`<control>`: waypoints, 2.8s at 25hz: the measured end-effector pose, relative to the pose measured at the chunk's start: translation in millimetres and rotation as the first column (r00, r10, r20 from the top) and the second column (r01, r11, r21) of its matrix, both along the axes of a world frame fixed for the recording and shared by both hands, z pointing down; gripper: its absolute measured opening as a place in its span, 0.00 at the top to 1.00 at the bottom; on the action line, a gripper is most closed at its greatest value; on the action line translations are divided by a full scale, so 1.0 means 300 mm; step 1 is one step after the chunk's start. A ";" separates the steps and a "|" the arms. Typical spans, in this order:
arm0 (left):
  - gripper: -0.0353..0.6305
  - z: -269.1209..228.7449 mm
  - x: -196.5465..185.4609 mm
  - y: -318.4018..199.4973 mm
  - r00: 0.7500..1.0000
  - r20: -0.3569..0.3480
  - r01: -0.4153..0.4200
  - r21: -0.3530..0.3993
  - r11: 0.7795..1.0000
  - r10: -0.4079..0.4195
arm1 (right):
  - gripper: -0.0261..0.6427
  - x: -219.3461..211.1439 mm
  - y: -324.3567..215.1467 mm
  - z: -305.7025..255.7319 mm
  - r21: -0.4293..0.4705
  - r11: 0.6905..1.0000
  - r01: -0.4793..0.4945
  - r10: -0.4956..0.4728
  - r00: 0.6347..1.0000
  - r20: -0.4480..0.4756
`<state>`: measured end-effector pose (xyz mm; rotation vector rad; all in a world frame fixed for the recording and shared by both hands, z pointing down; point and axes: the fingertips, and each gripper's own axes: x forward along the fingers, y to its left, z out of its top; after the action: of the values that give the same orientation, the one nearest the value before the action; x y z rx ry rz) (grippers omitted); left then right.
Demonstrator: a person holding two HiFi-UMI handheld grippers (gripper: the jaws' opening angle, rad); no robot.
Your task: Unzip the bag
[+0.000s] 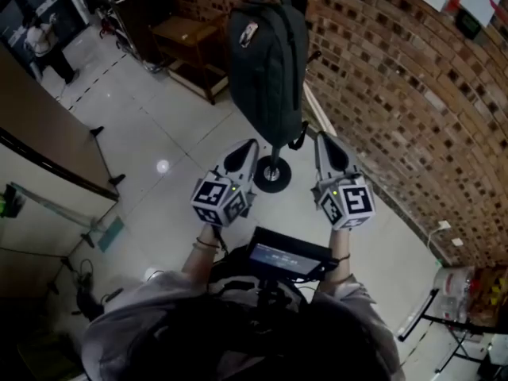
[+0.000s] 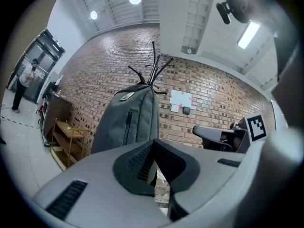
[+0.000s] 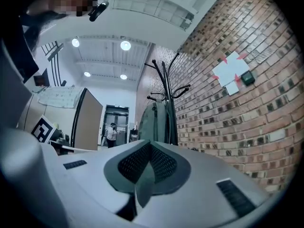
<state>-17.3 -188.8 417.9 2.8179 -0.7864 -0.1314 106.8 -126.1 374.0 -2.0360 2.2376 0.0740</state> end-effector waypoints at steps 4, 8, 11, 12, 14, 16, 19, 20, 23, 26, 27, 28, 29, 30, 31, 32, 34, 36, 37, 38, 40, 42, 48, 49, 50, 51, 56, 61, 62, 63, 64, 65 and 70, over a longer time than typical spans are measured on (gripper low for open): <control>0.94 -0.030 0.006 -0.119 0.999 -0.030 0.025 0.010 1.000 -0.025 | 0.97 0.005 -0.127 -0.061 -0.008 0.999 0.037 -0.037 0.992 -0.124; 0.94 -0.045 0.016 -0.224 0.998 -0.058 0.041 0.008 0.999 -0.040 | 0.97 0.027 -0.236 -0.129 -0.027 1.000 0.016 -0.022 0.968 -0.249; 0.94 -0.059 0.038 -0.280 0.996 -0.077 0.043 0.013 0.999 -0.042 | 0.95 0.034 -0.295 -0.206 0.033 0.999 0.032 -0.018 0.935 -0.353; 0.94 -0.064 0.046 -0.293 0.996 -0.079 0.044 0.017 0.999 -0.043 | 0.92 0.031 -0.312 -0.232 0.058 0.997 0.043 -0.017 0.918 -0.396; 0.94 -0.065 0.055 -0.312 0.996 -0.076 0.054 0.022 0.998 -0.052 | 0.87 0.019 -0.337 -0.263 0.070 0.996 0.057 -0.017 0.878 -0.478; 0.94 -0.058 0.055 -0.325 0.995 -0.069 0.070 0.020 0.997 -0.068 | 0.86 0.006 -0.360 -0.281 0.064 0.996 0.065 -0.020 0.840 -0.543; 0.94 -0.050 0.052 -0.331 0.993 -0.062 0.099 0.013 0.995 -0.098 | 0.84 0.002 -0.404 -0.299 0.048 0.995 0.091 -0.041 0.779 -0.626; 0.94 -0.050 0.051 -0.329 0.992 -0.062 0.109 0.006 0.994 -0.108 | 0.83 0.004 -0.418 -0.304 0.040 0.994 0.099 -0.049 0.755 -0.654; 0.94 -0.060 0.041 -0.327 0.985 -0.065 0.160 -0.010 0.987 -0.160 | 0.82 0.002 -0.453 -0.317 0.023 0.992 0.124 -0.069 0.685 -0.725; 0.94 -0.072 0.036 -0.321 0.972 -0.079 0.222 -0.024 0.975 -0.223 | 0.78 -0.017 -0.477 -0.310 -0.009 0.987 0.160 -0.105 0.601 -0.792; 0.94 -0.078 0.036 -0.313 0.966 -0.089 0.242 -0.028 0.970 -0.243 | 0.78 -0.023 -0.481 -0.306 -0.019 0.985 0.173 -0.116 0.575 -0.810; 0.94 -0.080 0.037 -0.305 0.960 -0.098 0.260 -0.031 0.965 -0.262 | 0.78 -0.028 -0.483 -0.305 -0.024 0.982 0.187 -0.125 0.555 -0.823; 0.94 -0.077 0.037 -0.298 0.955 -0.100 0.278 -0.031 0.960 -0.279 | 0.78 -0.033 -0.485 -0.307 -0.024 0.979 0.202 -0.131 0.539 -0.832; 0.94 -0.067 0.037 -0.291 0.951 -0.093 0.294 -0.026 0.956 -0.295 | 0.78 -0.038 -0.487 -0.310 -0.022 0.977 0.214 -0.134 0.524 -0.841; 0.94 -0.058 0.039 -0.284 0.948 -0.084 0.308 -0.023 0.951 -0.308 | 0.78 -0.041 -0.488 -0.312 -0.019 0.975 0.222 -0.131 0.501 -0.855; 0.94 -0.054 0.045 -0.273 0.945 -0.077 0.318 -0.024 0.948 -0.319 | 0.78 -0.044 -0.490 -0.311 -0.020 0.975 0.223 -0.124 0.468 -0.875; 0.94 -0.051 0.055 -0.249 0.938 -0.076 0.336 -0.033 0.941 -0.337 | 0.78 -0.050 -0.493 -0.306 -0.027 0.976 0.216 -0.111 0.386 -0.916; 0.94 -0.045 0.050 -0.241 0.929 -0.079 0.359 -0.036 0.932 -0.361 | 0.78 -0.060 -0.502 -0.302 -0.041 0.974 0.221 -0.113 0.324 -0.939; 0.94 -0.043 0.043 -0.242 0.924 -0.079 0.373 -0.034 0.927 -0.374 | 0.78 -0.066 -0.507 -0.302 -0.049 0.972 0.228 -0.120 0.307 -0.944; 0.94 -0.041 0.035 -0.244 0.919 -0.080 0.385 -0.032 0.922 -0.387 | 0.78 -0.070 -0.511 -0.302 -0.057 0.970 0.236 -0.128 0.299 -0.946; 0.94 -0.039 0.020 -0.247 0.909 -0.089 0.405 -0.033 0.914 -0.406 | 0.78 -0.074 -0.516 -0.301 -0.062 0.965 0.254 -0.140 0.303 -0.943; 0.94 -0.034 0.005 -0.248 0.904 -0.098 0.415 -0.034 0.909 -0.417 | 0.78 -0.074 -0.516 -0.302 -0.056 0.964 0.261 -0.141 0.315 -0.939; 0.94 -0.047 0.013 -0.246 0.908 -0.110 0.402 -0.041 0.915 -0.404 | 0.78 -0.053 -0.521 -0.311 -0.069 0.962 0.264 -0.163 0.354 -0.921; 0.94 -0.051 0.016 -0.244 0.910 -0.112 0.397 -0.039 0.917 -0.399 | 0.78 -0.051 -0.522 -0.315 -0.072 0.960 0.269 -0.171 0.366 -0.915; 0.94 -0.054 0.018 -0.242 0.913 -0.111 0.392 -0.034 0.919 -0.393 | 0.78 -0.048 -0.523 -0.319 -0.075 0.959 0.273 -0.179 0.382 -0.907; 0.94 -0.056 0.019 -0.240 0.915 -0.108 0.387 -0.029 0.922 -0.388 | 0.78 -0.045 -0.521 -0.323 -0.076 0.959 0.274 -0.185 0.397 -0.899; 0.94 -0.059 0.018 -0.233 0.917 -0.117 0.380 -0.032 0.924 -0.381 | 0.78 -0.037 -0.496 -0.334 -0.035 0.960 0.276 -0.152 0.413 -0.898; 0.94 -0.048 0.004 -0.235 0.918 -0.099 0.382 -0.032 0.924 -0.383 | 0.85 -0.032 -0.452 -0.370 0.027 0.944 0.329 -0.139 0.471 -0.871; 0.94 -0.048 0.002 -0.235 0.919 -0.099 0.381 -0.038 0.924 -0.383 | 0.88 -0.031 -0.447 -0.382 0.048 0.942 0.333 -0.127 0.483 -0.866; 0.94 -0.043 0.000 -0.236 0.919 -0.098 0.380 -0.041 0.924 -0.382 | 0.94 -0.028 -0.444 -0.395 0.071 0.940 0.332 -0.112 0.501 -0.858; 0.94 -0.038 -0.002 -0.238 0.919 -0.099 0.379 -0.042 0.924 -0.381 | 0.94 -0.024 -0.444 -0.406 0.089 0.940 0.329 -0.102 0.521 -0.848; 0.94 -0.035 -0.004 -0.240 0.920 -0.098 0.378 -0.041 0.925 -0.381 | 0.94 -0.021 -0.448 -0.414 0.096 0.941 0.325 -0.100 0.537 -0.837; 0.94 -0.031 -0.001 -0.248 0.922 -0.105 0.370 -0.051 0.928 -0.373 | 0.94 -0.010 -0.479 -0.440 0.085 0.942 0.324 -0.112 0.545 -0.831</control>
<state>-17.7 -263.1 408.7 2.5725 -1.2756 -0.3314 103.9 -269.9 242.0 -1.7316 2.7372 1.4866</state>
